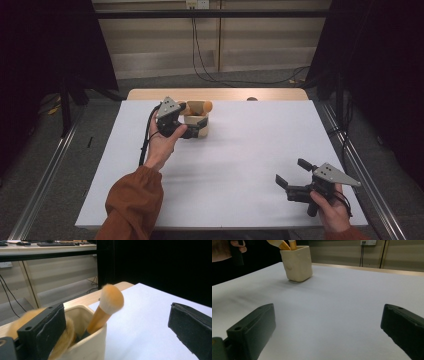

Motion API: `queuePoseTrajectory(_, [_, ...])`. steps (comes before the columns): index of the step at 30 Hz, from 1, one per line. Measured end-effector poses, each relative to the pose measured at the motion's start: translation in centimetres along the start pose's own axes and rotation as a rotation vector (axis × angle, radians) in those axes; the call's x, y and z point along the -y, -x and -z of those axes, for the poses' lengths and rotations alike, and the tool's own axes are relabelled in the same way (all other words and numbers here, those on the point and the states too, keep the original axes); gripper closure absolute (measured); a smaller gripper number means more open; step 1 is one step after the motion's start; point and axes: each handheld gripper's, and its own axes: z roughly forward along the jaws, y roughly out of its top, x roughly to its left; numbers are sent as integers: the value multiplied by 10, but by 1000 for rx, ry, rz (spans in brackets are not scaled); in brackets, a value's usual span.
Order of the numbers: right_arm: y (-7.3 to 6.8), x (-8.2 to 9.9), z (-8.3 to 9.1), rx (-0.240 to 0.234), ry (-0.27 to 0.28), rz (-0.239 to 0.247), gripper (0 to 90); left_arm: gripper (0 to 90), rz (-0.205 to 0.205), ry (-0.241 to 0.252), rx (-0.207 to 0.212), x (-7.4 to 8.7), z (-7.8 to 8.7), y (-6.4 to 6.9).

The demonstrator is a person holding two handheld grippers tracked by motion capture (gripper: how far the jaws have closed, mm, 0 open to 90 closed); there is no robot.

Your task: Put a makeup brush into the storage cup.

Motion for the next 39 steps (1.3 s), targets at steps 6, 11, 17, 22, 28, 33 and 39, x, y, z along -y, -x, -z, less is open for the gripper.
queuePoseTrajectory(6, [-1,0,-1,-9,-3,11,0,24,0,15,-10,2,8,-1])
queuePoseTrajectory(11, [0,0,-1,-5,1,4,0,24,-16,11,0,4,14,4])
queuePoseTrajectory(17, [0,0,0,-6,0,6,0,24,-27,-6,-5,11,23,7])
queuePoseTrajectory(22, [0,0,0,-6,1,8,0,24,-15,-10,-5,19,34,7])
queuePoseTrajectory(28, [0,0,1,0,1,1,0,25,-1,-14,-13,25,49,8])
queuePoseTrajectory(33, [0,0,0,3,2,4,0,44,4,-15,-6,31,61,9])
queuePoseTrajectory(39, [-1,0,1,1,5,6,0,44,6,0,-19,40,74,9])
